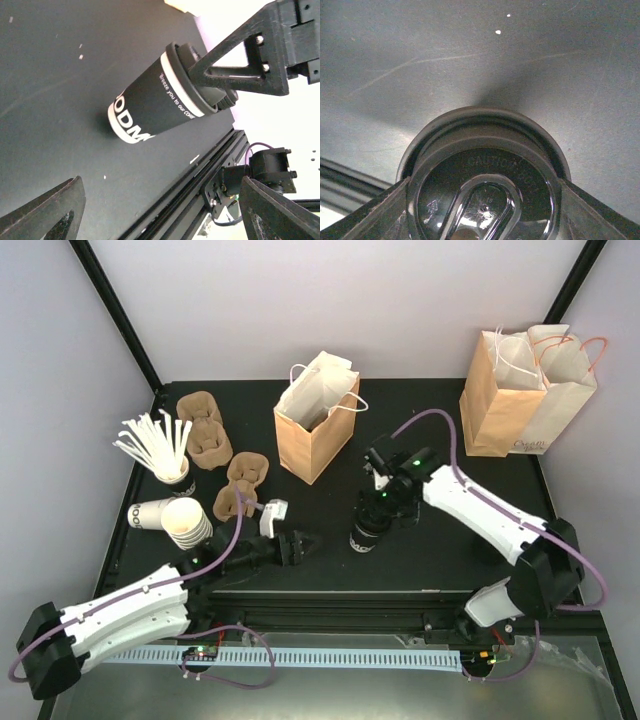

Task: Pack the takeout coffee

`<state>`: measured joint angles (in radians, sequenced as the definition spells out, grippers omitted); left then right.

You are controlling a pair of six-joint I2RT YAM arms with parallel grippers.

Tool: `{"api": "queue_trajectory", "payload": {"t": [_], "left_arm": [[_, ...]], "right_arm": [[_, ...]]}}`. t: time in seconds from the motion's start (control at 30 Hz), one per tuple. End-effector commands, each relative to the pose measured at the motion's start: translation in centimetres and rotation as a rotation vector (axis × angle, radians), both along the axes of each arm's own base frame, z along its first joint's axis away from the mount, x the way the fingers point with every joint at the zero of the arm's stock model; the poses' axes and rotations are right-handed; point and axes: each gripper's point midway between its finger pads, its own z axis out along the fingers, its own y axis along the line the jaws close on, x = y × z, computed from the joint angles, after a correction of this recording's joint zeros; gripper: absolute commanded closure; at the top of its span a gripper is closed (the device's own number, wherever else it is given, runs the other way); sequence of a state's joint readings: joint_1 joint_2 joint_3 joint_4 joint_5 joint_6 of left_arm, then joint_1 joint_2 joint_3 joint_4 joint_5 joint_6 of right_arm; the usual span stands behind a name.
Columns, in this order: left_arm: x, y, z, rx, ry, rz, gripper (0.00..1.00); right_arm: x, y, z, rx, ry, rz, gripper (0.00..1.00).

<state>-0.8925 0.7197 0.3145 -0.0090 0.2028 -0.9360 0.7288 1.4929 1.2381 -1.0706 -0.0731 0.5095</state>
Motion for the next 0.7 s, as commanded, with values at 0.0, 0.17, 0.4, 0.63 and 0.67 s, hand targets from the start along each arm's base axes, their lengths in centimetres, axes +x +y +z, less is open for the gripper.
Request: {"api": "queue_trajectory", "payload": {"t": [0.0, 0.17, 0.4, 0.63, 0.67], "left_arm": [[1.3, -0.2, 2.1, 0.112, -0.150, -0.051, 0.14], [2.1, -0.5, 3.1, 0.116, -0.174, -0.068, 0.14], [3.1, 0.0, 4.1, 0.116, -0.205, -0.047, 0.13], [3.9, -0.3, 4.7, 0.125, -0.200, -0.061, 0.12], [4.0, -0.4, 4.8, 0.125, -0.203, -0.065, 0.12]], "right_arm": [[-0.5, 0.9, 2.6, 0.264, 0.085, -0.051, 0.61], [0.0, -2.1, 2.1, 0.300, 0.242, -0.263, 0.75], [-0.8, -4.1, 0.3, 0.190, 0.392, -0.390, 0.71], [-0.6, -3.9, 0.0, 0.206, 0.406, -0.462, 0.68], [-0.3, -4.3, 0.1, 0.185, 0.382, -0.471, 0.68]]}}
